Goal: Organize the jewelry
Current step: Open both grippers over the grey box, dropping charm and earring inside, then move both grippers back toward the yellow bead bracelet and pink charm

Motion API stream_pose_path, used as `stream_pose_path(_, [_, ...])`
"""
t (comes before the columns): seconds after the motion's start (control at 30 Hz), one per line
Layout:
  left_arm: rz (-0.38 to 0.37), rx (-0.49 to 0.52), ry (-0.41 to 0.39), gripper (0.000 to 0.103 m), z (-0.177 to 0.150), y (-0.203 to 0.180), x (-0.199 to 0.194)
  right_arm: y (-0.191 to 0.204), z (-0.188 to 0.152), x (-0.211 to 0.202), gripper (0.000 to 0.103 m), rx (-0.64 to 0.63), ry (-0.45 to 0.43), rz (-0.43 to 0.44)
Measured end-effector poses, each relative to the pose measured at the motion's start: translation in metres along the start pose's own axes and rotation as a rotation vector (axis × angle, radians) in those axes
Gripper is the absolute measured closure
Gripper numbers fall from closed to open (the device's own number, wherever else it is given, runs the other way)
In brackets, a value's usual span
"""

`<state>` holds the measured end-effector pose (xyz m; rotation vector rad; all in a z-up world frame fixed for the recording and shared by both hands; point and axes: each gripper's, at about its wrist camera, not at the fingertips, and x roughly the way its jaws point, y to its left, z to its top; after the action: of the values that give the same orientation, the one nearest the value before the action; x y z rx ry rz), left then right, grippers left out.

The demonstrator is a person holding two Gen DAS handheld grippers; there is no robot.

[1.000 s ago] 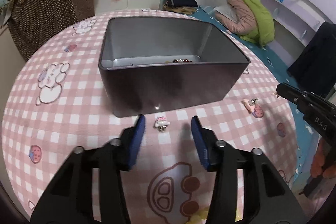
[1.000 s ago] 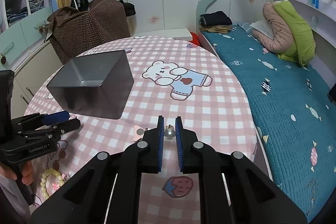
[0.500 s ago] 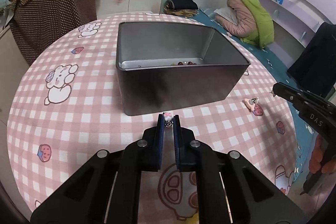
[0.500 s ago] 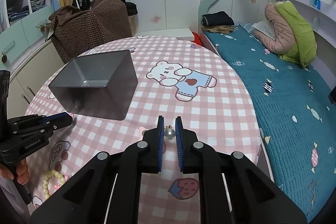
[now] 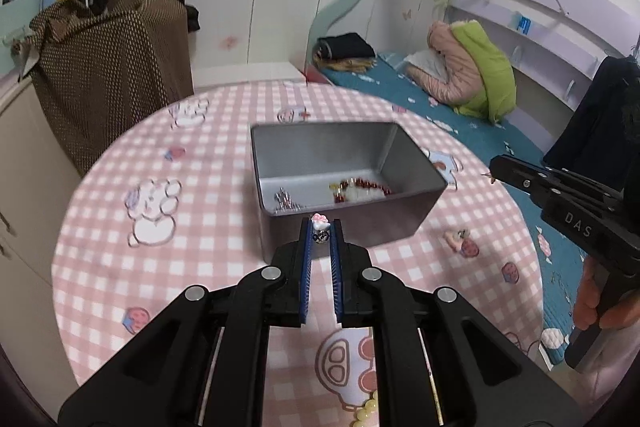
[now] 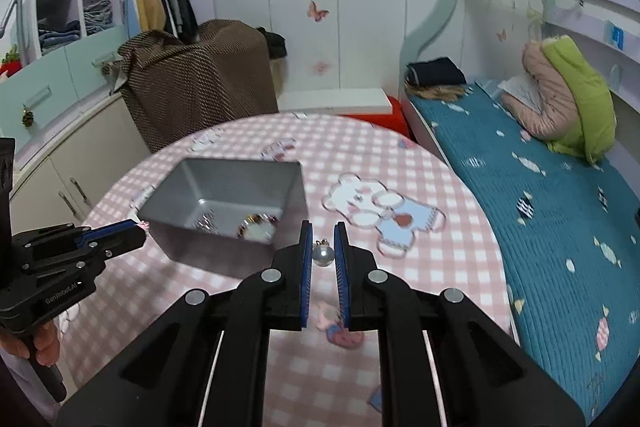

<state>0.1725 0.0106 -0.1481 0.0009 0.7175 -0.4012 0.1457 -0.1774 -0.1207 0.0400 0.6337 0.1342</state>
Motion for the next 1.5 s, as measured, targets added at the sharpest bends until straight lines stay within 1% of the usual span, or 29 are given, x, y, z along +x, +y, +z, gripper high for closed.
stream_pose_path(0.2, [0.008,-0.006,-0.045,0.094,0.015,0.001,-0.003,0.015,0.014,0.005,0.092,-0.023,-0.026,0.037])
stream_pose_path(0.37, [-0.002,-0.01,-0.063,0.094,0.026,0.002,0.0,0.024,0.022,0.016,0.092,-0.032,-0.02,0.063])
stream_pose_path(0.8, [-0.016,-0.026,-0.027,0.094,0.033,0.009,0.029,0.037,0.025,0.044,0.092,-0.051,0.038,0.129])
stream_pose_path(0.87, [-0.014,-0.03,-0.026,0.093,0.034,0.011,0.031,0.038,0.025,0.046,0.091,-0.056,0.04,0.138])
stream_pose_path(0.9, [-0.014,-0.031,-0.025,0.093,0.034,0.011,0.031,0.038,0.025,0.046,0.089,-0.056,0.041,0.137])
stream_pose_path(0.93, [-0.012,-0.032,-0.025,0.093,0.034,0.012,0.032,0.038,0.025,0.047,0.085,-0.05,0.042,0.134])
stream_pose_path(0.97, [-0.009,-0.033,-0.025,0.089,0.034,0.012,0.032,0.037,0.025,0.047,0.079,-0.046,0.042,0.132])
stream_pose_path(1.0, [-0.002,-0.036,-0.024,0.078,0.034,0.013,0.032,0.035,0.025,0.047,0.075,-0.041,0.042,0.126])
stream_pose_path(1.07, [0.008,-0.041,-0.026,0.065,0.033,0.015,0.032,0.031,0.025,0.045,0.043,-0.031,0.036,0.087])
stream_pose_path(1.1, [0.009,-0.044,-0.028,0.064,0.033,0.016,0.031,0.029,0.025,0.043,0.041,-0.026,0.026,0.071])
stream_pose_path(1.4, [0.016,-0.048,-0.026,0.064,0.029,0.018,0.026,0.012,0.022,0.038,0.041,-0.001,0.026,0.029])
stream_pose_path(1.5, [0.021,-0.049,-0.024,0.06,0.029,0.017,0.024,0.007,0.022,0.036,0.041,0.006,0.025,0.017])
